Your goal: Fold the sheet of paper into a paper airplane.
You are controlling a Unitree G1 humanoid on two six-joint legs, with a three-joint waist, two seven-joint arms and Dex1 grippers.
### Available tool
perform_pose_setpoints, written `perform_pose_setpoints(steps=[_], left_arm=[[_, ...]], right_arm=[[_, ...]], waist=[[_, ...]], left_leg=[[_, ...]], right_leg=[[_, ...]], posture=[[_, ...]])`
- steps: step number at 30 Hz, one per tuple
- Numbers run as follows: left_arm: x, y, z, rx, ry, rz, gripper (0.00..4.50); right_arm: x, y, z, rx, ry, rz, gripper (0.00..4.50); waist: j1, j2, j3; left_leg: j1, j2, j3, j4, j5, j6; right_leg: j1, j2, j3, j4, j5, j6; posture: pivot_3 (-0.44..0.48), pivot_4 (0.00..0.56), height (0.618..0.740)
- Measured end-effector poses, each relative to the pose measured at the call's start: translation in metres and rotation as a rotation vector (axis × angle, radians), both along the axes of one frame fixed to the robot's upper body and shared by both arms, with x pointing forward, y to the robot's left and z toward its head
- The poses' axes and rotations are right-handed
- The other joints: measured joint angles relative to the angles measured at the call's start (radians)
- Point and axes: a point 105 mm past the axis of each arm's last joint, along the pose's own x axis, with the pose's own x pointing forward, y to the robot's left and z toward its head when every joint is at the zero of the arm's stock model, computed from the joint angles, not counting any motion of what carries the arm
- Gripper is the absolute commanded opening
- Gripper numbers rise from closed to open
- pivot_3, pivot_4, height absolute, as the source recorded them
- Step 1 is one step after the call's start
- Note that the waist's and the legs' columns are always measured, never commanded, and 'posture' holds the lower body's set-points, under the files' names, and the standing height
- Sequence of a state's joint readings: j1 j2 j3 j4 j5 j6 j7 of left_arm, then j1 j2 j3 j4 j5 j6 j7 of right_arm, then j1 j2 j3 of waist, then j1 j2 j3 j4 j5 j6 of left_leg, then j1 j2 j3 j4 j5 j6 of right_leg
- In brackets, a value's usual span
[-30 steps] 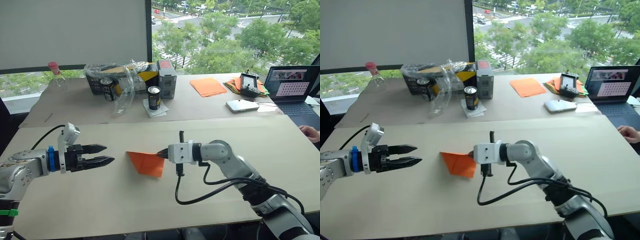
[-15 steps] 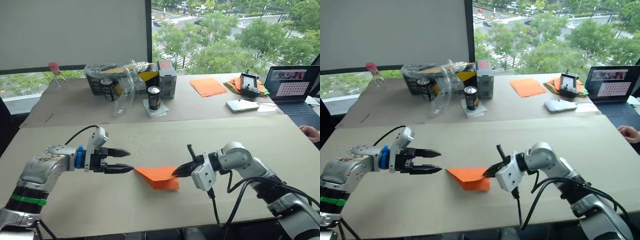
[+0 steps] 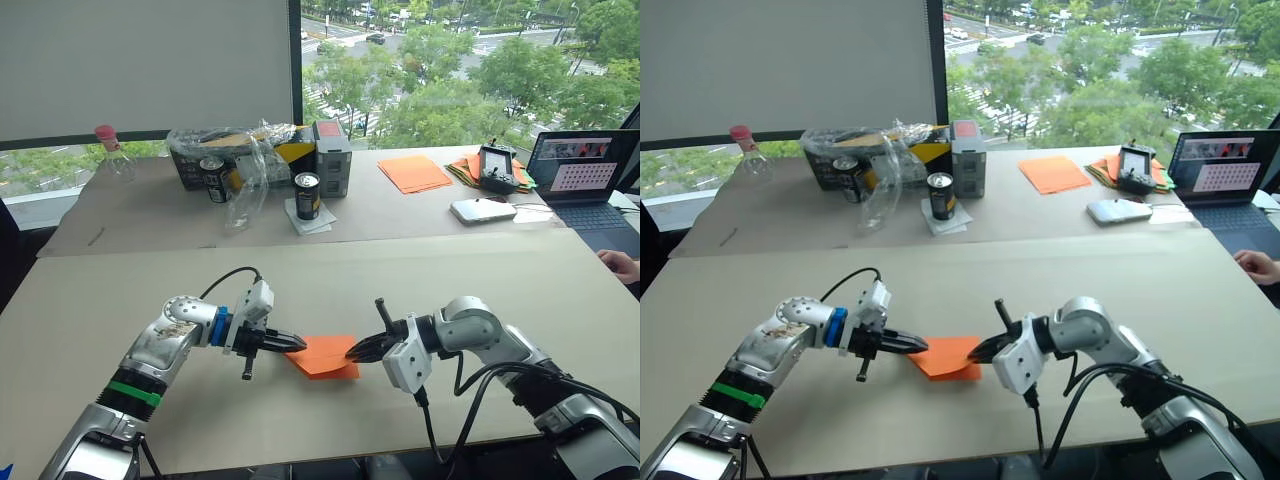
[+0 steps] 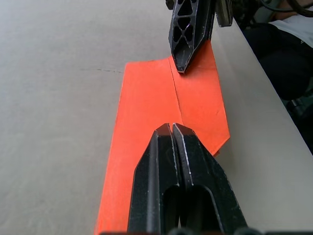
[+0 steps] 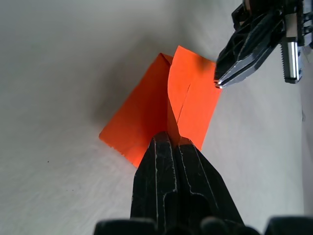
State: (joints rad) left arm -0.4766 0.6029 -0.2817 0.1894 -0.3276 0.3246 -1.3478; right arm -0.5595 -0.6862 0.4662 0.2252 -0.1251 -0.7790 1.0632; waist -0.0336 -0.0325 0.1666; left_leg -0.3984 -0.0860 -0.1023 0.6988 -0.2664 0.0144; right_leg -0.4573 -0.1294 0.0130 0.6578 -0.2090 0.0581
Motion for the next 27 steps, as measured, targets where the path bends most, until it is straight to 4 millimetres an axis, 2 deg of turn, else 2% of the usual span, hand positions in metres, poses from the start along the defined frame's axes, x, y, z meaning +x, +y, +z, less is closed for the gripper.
perform_pose_setpoints(steps=[2, 13, 17, 23, 27], left_arm=[[0.0, -0.002, -0.008, 0.003, 0.011, 0.002, 0.03], [0.005, -0.005, -0.012, -0.04, 0.022, 0.017, 0.03], [0.005, -0.004, -0.012, -0.047, 0.027, 0.021, 0.0], [0.01, 0.002, -0.012, -0.05, 0.022, 0.019, 0.0], [0.011, 0.004, -0.013, -0.049, 0.023, 0.02, 0.0]], right_arm=[[0.001, -0.002, 0.0, 0.004, 0.007, -0.018, 0.0], [-0.001, -0.004, -0.007, 0.039, 0.062, -0.108, 0.0], [-0.007, 0.0, -0.005, 0.086, 0.126, -0.151, 1.27], [-0.013, -0.005, -0.013, 0.133, 0.237, -0.266, 1.27], [-0.01, -0.005, -0.005, 0.179, 0.277, -0.316, 1.27]], waist=[[0.002, 0.0, 0.0], [0.016, 0.001, -0.001], [0.016, 0.001, -0.001], [0.018, 0.002, -0.001], [0.017, 0.003, -0.002]], left_leg=[[0.0, 0.0, 0.0, 0.0, 0.0, 0.0], [0.002, 0.0, 0.001, 0.003, 0.0, 0.0], [0.003, 0.0, 0.001, 0.003, 0.0, 0.0], [0.004, 0.0, 0.001, 0.003, 0.0, 0.0], [0.005, 0.0, 0.001, 0.003, 0.0, 0.0]], right_leg=[[0.0, 0.0, 0.0, 0.0, 0.0, 0.0], [0.002, 0.0, 0.001, 0.004, 0.0, 0.0], [0.002, 0.0, 0.001, 0.005, 0.0, 0.0], [0.003, 0.0, 0.001, 0.005, 0.0, 0.0], [0.004, 0.0, 0.001, 0.006, 0.0, 0.0]], posture=[[0.0, 0.15, 0.695], [0.0, 0.15, 0.695], [0.0, 0.15, 0.695], [0.0, 0.15, 0.695], [0.0, 0.15, 0.695]])
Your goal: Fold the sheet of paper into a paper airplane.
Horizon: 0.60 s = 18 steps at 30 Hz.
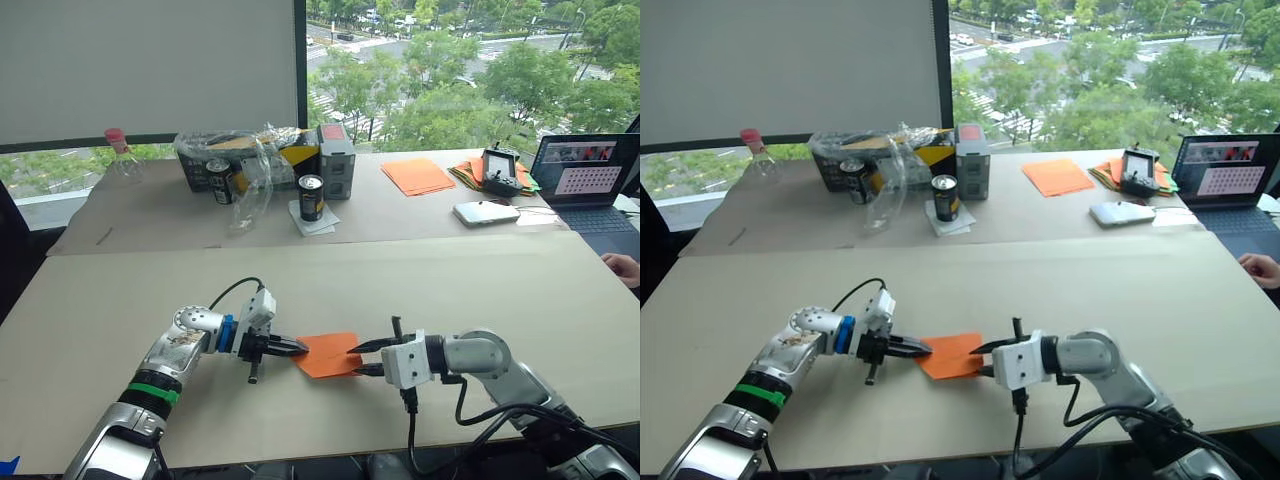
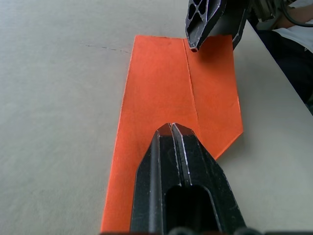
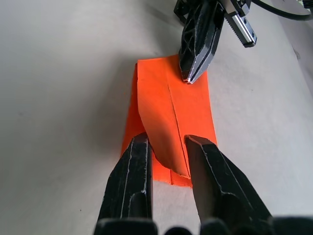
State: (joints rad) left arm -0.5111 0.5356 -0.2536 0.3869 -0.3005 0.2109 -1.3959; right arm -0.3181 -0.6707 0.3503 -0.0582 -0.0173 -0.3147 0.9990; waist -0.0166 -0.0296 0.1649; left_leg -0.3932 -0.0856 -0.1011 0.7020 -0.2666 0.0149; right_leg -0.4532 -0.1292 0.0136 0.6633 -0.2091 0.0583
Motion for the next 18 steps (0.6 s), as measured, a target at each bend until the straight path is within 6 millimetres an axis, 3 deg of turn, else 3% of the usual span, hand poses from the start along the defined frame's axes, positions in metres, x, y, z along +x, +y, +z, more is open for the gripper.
perform_pose_setpoints(steps=[4, 8, 9, 18], left_arm=[[0.002, 0.0, 0.0, -0.001, -0.013, -0.001, 0.0], [0.005, 0.0, 0.0, 0.004, -0.02, 0.003, 0.0], [0.006, 0.001, 0.001, 0.007, -0.02, 0.006, 0.0], [0.005, 0.004, 0.001, 0.02, -0.016, -0.006, 0.0]], right_arm=[[0.001, 0.0, 0.004, 0.02, 0.058, -0.021, 1.27], [-0.004, 0.0, -0.001, 0.044, 0.19, -0.04, 0.13], [-0.006, 0.001, -0.002, 0.06, 0.24, -0.049, 0.06], [-0.013, 0.008, -0.006, 0.164, 0.547, -0.16, 0.06]], waist=[[0.002, 0.0, 0.0], [0.002, 0.0, 0.0], [0.002, 0.0, 0.0], [0.001, 0.0, 0.0]], left_leg=[[0.001, 0.0, 0.0, 0.0, 0.0, 0.0], [0.002, 0.0, 0.0, 0.0, 0.0, 0.0], [0.002, 0.0, 0.0, 0.0, 0.0, 0.0], [0.004, 0.001, -0.001, 0.0, -0.001, 0.001]], right_leg=[[0.002, 0.0, 0.0, -0.001, 0.0, 0.0], [0.003, 0.0, 0.0, -0.001, 0.0, 0.0], [0.004, 0.0, 0.0, -0.001, 0.0, 0.0], [0.006, 0.0, 0.0, -0.002, -0.001, 0.001]], posture=[[0.0, 0.15, 0.695], [0.0, 0.15, 0.695], [0.0, 0.15, 0.695], [0.0, 0.15, 0.695]])
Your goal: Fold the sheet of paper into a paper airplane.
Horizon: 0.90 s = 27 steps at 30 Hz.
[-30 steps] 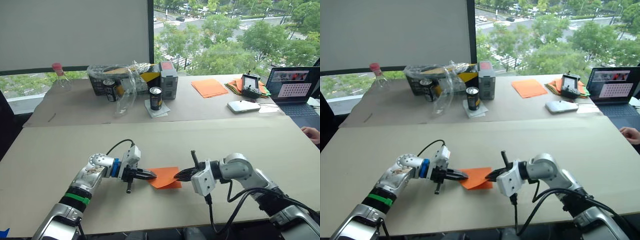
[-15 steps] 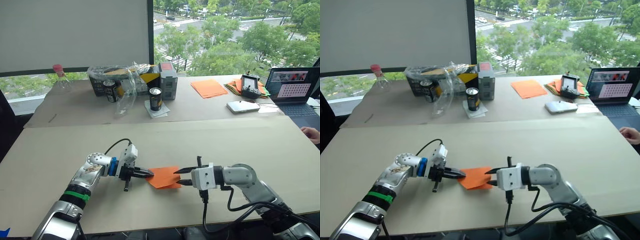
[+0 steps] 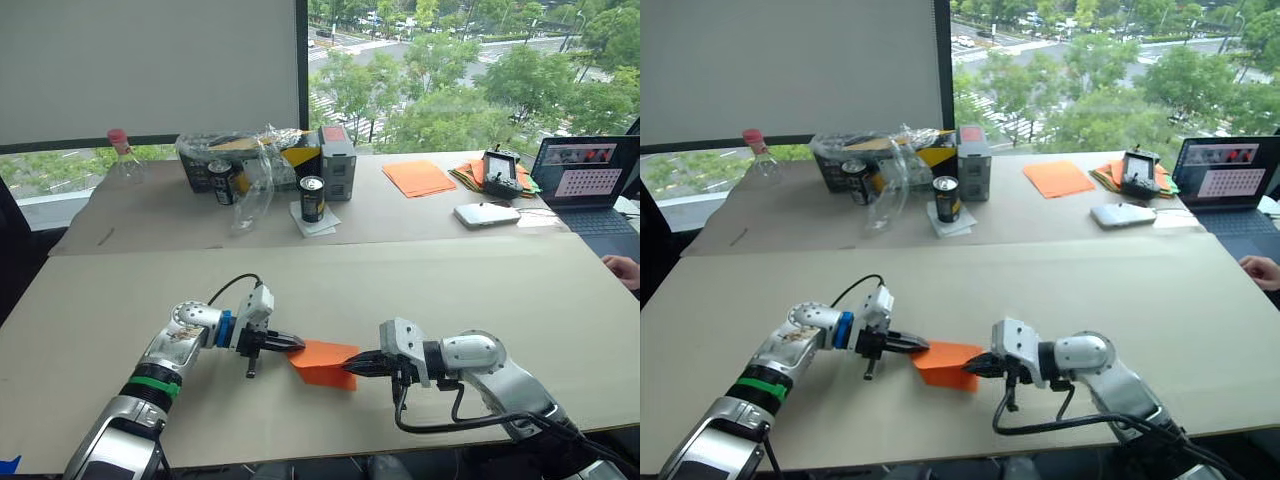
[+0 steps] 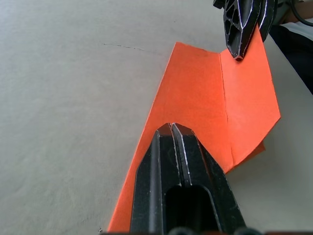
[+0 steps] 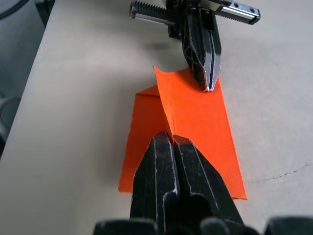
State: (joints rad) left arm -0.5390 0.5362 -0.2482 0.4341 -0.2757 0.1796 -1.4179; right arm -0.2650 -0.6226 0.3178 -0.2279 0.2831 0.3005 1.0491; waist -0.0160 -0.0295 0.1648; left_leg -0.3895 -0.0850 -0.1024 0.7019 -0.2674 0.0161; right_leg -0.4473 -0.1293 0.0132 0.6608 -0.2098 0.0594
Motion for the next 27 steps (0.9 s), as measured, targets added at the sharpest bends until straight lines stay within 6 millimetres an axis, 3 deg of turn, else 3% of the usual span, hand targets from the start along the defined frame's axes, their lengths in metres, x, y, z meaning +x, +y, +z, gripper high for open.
perform_pose_setpoints(steps=[12, 18, 27], left_arm=[[-0.009, -0.003, -0.003, 0.055, -0.057, -0.075, 0.0], [-0.009, -0.008, -0.004, 0.056, -0.107, -0.098, 0.0], [-0.011, -0.01, -0.005, 0.052, -0.131, -0.094, 0.0]], right_arm=[[0.025, -0.004, 0.01, 0.011, 0.29, -0.164, 0.06], [0.03, -0.006, 0.003, -0.008, 0.47, -0.216, 0.06], [0.043, -0.003, -0.004, 0.009, 0.566, -0.254, 0.06]], waist=[[0.001, 0.001, -0.001], [0.003, 0.002, -0.001], [0.001, 0.002, -0.001]], left_leg=[[0.001, 0.0, -0.001, -0.001, -0.001, 0.001], [0.002, 0.0, -0.001, -0.001, -0.001, 0.002], [0.004, 0.0, -0.001, -0.002, -0.001, 0.002]], right_leg=[[0.003, 0.0, -0.001, -0.004, 0.0, 0.0], [0.005, -0.001, -0.001, -0.006, 0.0, 0.0], [0.006, -0.001, -0.001, -0.006, 0.0, 0.0]], posture=[[0.0, 0.15, 0.695], [0.0, 0.15, 0.695], [0.0, 0.15, 0.695]])
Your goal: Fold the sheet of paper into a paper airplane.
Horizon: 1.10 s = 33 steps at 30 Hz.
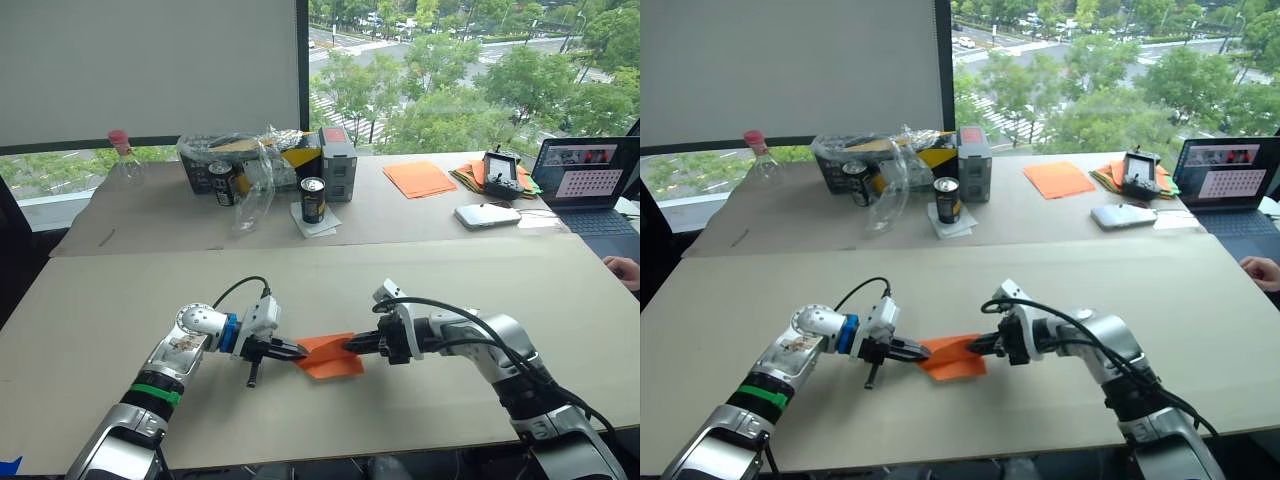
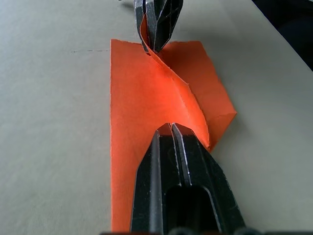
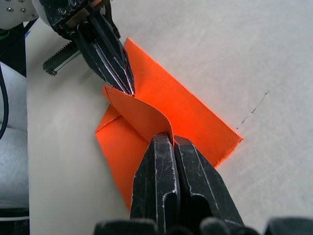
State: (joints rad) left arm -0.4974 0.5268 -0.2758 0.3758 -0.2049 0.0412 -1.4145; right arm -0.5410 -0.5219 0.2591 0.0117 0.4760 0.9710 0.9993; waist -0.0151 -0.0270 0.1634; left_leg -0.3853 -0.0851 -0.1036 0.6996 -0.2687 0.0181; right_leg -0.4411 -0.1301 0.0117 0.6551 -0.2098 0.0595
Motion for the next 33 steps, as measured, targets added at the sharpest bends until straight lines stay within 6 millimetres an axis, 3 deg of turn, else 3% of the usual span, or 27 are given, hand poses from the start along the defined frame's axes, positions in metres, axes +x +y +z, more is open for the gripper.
perform_pose_setpoints(steps=[23, 33], left_arm=[[0.001, 0.004, -0.005, -0.037, -0.007, 0.115, 0.0], [0.001, 0.003, -0.005, -0.044, -0.033, 0.129, 0.0]], right_arm=[[0.029, 0.01, -0.003, -0.045, 0.145, -0.002, 0.06], [0.022, 0.008, -0.003, -0.029, 0.138, 0.002, 0.06]], waist=[[-0.011, -0.003, -0.01], [-0.01, -0.003, -0.011]], left_leg=[[0.011, 0.001, 0.0, -0.003, 0.0, 0.0], [0.015, 0.005, -0.001, -0.006, -0.001, 0.0]], right_leg=[[0.009, 0.0, 0.0, -0.001, 0.0, 0.0], [0.015, 0.002, -0.002, -0.008, 0.0, 0.0]], posture=[[0.0, 0.15, 0.695], [0.0, 0.15, 0.695]])
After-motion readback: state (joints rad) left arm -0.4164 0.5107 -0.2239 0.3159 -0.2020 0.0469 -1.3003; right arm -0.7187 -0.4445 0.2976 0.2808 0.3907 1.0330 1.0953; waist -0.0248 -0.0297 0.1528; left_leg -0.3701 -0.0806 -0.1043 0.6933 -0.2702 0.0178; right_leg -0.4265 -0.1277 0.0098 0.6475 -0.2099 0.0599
